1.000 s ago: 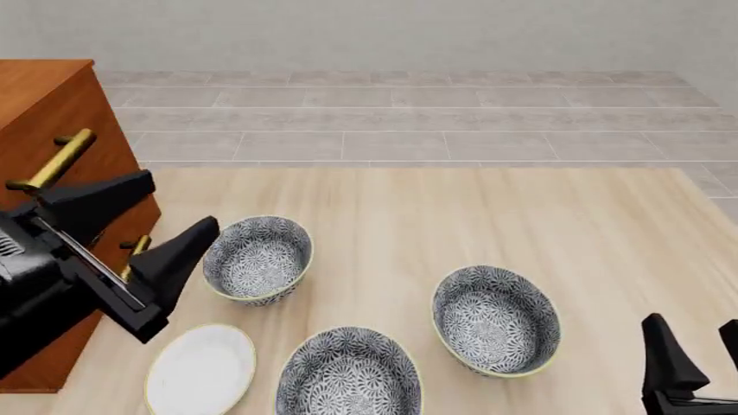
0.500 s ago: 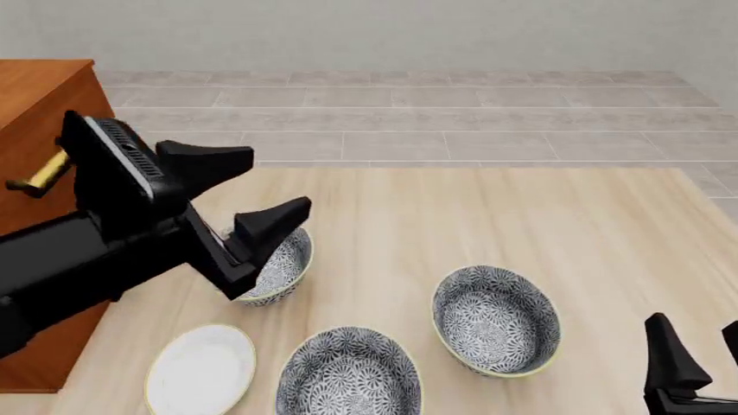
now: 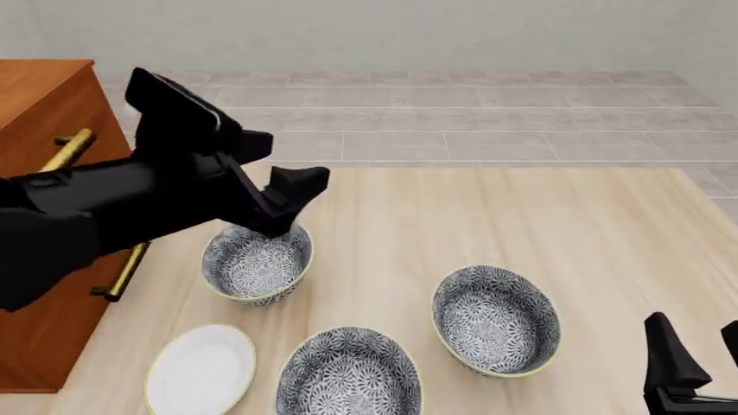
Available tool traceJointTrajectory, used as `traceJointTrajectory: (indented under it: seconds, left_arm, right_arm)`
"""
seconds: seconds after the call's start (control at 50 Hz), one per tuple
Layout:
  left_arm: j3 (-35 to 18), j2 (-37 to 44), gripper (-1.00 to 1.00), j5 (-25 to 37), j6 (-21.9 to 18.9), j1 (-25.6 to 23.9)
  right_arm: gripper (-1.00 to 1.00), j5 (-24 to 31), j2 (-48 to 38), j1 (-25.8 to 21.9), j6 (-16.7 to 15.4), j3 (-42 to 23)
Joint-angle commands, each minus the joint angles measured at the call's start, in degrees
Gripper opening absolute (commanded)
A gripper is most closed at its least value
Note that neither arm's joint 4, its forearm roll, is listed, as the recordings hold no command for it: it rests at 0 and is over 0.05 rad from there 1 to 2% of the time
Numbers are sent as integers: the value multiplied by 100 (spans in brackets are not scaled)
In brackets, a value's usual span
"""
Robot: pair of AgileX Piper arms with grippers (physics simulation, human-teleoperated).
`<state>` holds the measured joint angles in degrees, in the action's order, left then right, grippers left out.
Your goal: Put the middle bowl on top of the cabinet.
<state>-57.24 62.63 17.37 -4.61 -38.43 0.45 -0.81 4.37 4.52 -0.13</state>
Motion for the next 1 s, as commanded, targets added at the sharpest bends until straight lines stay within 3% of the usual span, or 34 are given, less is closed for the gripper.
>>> traceJointTrajectory:
  seconds: [0.02, 0.66, 1.0]
  left_arm:
    - [-520, 402, 100, 415, 274, 366]
    - [-1287, 1656, 100, 44, 218, 711]
    - [-1825, 2110, 100, 115, 353, 362]
  right_arm:
    - [100, -118, -136, -10, 18, 0]
    - [100, -232, -257, -56, 24, 10]
    - [100, -154, -130, -130, -73, 5]
